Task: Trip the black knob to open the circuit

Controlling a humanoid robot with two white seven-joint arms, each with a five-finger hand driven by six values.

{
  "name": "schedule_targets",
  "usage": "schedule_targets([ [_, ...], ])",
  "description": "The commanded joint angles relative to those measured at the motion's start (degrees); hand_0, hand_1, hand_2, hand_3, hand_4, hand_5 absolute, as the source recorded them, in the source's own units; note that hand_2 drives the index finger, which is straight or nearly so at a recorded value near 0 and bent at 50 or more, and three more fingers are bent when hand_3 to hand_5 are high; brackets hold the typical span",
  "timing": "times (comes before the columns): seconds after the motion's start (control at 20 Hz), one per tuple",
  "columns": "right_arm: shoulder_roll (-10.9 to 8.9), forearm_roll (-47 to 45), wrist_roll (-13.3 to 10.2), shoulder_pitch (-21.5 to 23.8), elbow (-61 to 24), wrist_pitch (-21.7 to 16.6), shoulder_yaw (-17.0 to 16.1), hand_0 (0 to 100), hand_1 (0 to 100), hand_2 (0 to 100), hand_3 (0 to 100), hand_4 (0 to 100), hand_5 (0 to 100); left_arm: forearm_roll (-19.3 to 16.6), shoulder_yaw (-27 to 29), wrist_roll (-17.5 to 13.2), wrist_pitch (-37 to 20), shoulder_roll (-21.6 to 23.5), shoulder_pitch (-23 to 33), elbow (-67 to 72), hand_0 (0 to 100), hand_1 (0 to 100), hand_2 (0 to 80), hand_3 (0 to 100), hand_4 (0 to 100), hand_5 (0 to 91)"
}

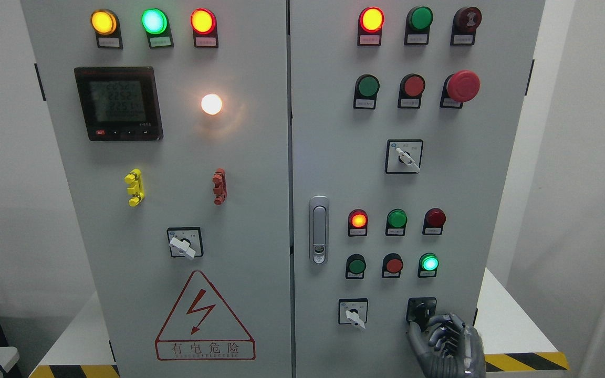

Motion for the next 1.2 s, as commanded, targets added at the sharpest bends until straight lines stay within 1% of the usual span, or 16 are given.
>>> schedule_targets([
  [0.0, -0.12, 0.1, -0.4, 0.0, 0.0, -0.1, -0.2, 38, 88, 50, 88, 93, 98, -1.9, 0.0, 0.0, 0.0, 0.0, -0.4, 0.0, 12, 39, 0.0, 0, 0, 0.0],
  [0.2, -0.20, 0.1, -0.4, 0.1, 0.0, -0.1, -0.2, 39, 88, 50, 87, 93, 98, -1.9, 0.0, 0.0, 0.0, 0.0, -0.4, 0.0, 12, 39, 0.0, 0, 0, 0.0],
  [0.45, -0.29, 0.1, -0.4, 0.1, 0.0, -0.1, -0.2, 39, 88, 47, 85, 92, 98, -1.8, 0.0, 0.0, 0.0, 0.0, -0.4, 0.0, 12, 39, 0.0, 0, 0, 0.0],
  [0.8, -0.20, 0.4, -0.4, 0.1, 0.0, 0.0, -0.3, 40, 88, 47, 84, 91, 98, -1.8, 0.0, 0.0, 0.0, 0.0, -0.4, 0.0, 12, 39, 0.0, 0, 0, 0.0],
  [1.15, -0.55, 0.4, -0.5, 0.7, -0.2, -0.1, -0.6, 40, 88, 47, 84, 91, 98, -1.8, 0.0, 0.0, 0.0, 0.0, -0.4, 0.0, 12, 39, 0.0, 0, 0, 0.0],
])
